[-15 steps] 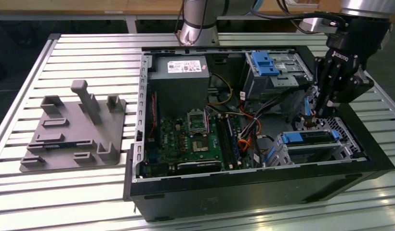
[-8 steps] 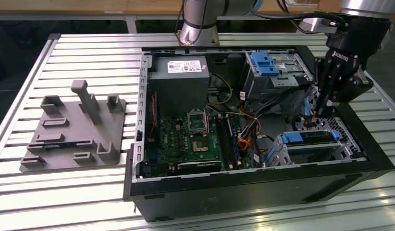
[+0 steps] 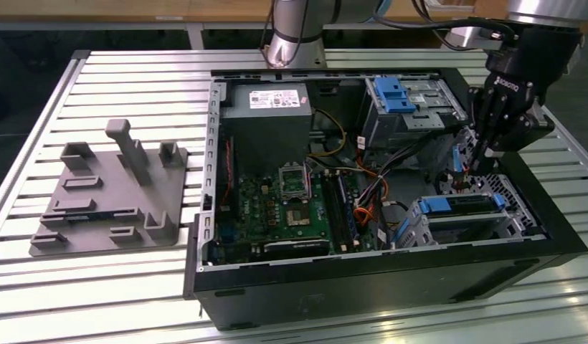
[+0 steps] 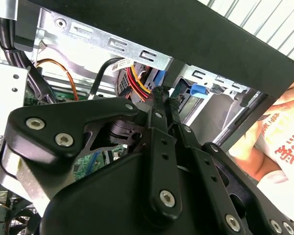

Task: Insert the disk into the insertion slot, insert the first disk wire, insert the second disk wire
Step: 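Insert the first disk wire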

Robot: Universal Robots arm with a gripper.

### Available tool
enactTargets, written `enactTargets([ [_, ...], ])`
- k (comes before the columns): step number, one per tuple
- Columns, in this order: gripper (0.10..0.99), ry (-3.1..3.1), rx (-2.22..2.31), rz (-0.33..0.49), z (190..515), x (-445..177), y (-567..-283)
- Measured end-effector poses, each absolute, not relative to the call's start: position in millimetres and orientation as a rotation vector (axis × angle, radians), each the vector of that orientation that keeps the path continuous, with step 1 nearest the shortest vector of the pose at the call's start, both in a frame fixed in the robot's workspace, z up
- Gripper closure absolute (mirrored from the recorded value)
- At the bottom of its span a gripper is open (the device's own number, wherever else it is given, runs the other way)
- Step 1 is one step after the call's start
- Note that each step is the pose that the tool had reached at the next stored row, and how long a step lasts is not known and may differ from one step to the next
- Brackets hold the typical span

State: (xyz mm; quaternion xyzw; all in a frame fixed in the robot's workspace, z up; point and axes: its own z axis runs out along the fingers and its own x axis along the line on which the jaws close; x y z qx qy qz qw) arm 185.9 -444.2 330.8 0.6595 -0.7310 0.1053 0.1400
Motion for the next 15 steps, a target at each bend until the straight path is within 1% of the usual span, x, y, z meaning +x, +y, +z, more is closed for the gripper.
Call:
enactTargets([
  [15, 0.918, -2.107, 1.91, 0.308, 334.2, 178.6, -448.9],
])
